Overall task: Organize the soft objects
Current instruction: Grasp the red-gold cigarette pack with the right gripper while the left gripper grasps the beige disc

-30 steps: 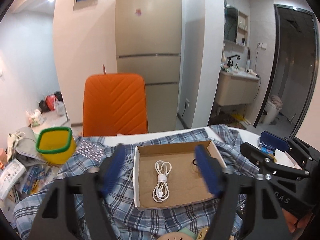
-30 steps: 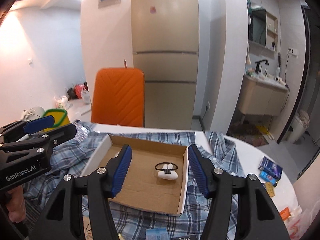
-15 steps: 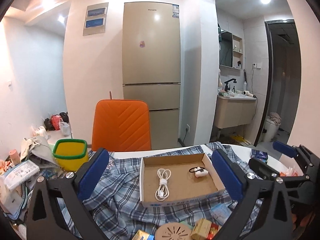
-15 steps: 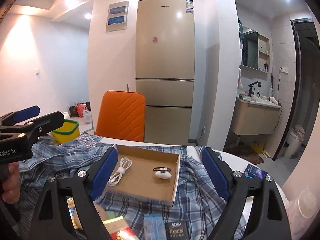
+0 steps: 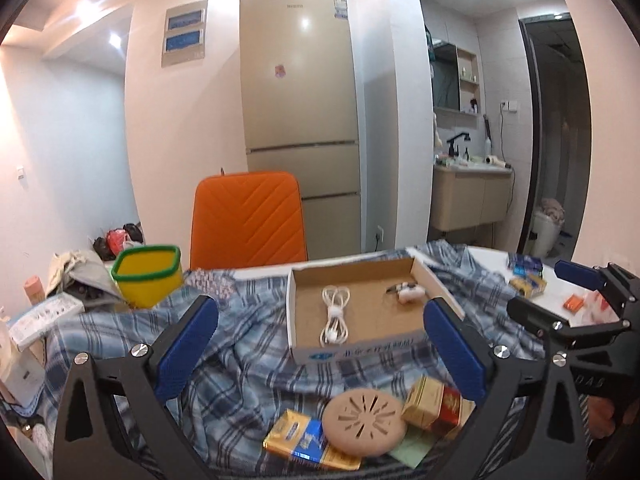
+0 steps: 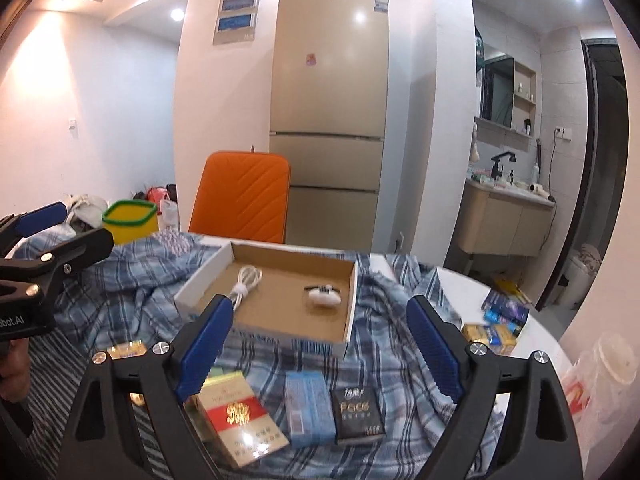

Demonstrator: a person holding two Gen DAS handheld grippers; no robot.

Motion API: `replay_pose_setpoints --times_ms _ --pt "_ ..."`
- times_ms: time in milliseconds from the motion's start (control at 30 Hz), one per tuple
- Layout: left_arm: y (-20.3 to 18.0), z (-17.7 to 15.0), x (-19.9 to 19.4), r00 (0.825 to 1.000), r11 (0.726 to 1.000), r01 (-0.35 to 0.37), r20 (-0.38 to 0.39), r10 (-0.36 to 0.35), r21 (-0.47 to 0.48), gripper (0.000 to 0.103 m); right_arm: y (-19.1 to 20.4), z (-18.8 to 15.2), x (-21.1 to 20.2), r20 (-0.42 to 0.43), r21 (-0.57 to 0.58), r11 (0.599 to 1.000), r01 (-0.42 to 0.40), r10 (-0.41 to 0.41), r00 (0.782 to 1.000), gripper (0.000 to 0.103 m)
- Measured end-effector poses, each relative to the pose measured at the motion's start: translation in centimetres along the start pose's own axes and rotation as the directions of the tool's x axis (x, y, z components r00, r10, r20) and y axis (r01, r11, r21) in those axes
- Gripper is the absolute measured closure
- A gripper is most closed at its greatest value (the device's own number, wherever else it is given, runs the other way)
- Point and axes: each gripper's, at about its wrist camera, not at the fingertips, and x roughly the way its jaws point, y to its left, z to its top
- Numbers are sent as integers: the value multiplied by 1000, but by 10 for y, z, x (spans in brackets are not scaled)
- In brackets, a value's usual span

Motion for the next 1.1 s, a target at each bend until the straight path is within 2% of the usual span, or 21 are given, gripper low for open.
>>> replay_pose_setpoints --times_ms 167,333,633,767,967,1033,1100 --pt "1 -19 7 999 1000 5 -47 -5 -9 1 -6 -18 9 -44 41 999 -6 8 999 13" --pt "4 -34 16 996 999 13 -86 -16 -39 1 -2 -30 20 -89 11 1000 22 -21 996 13" --pt "9 -49 30 989 998 28 -145 -37 -60 1 -1 -41 36 -149 15 1000 -24 26 988 13" --pt "11 -49 27 987 997 30 -155 -40 -65 1 -1 -43 42 -181 27 997 -68 72 981 13" --pt "6 -49 25 984 998 54 -167 -59 -34 1 10 -43 51 -236 -17 986 -167 158 959 13" --pt "6 -50 26 982 998 58 -176 -63 -36 1 15 -44 55 -265 -38 975 -219 202 943 13" --pt "9 -51 28 980 997 64 -187 -72 -48 1 19 -44 63 -313 -44 955 -292 265 912 13"
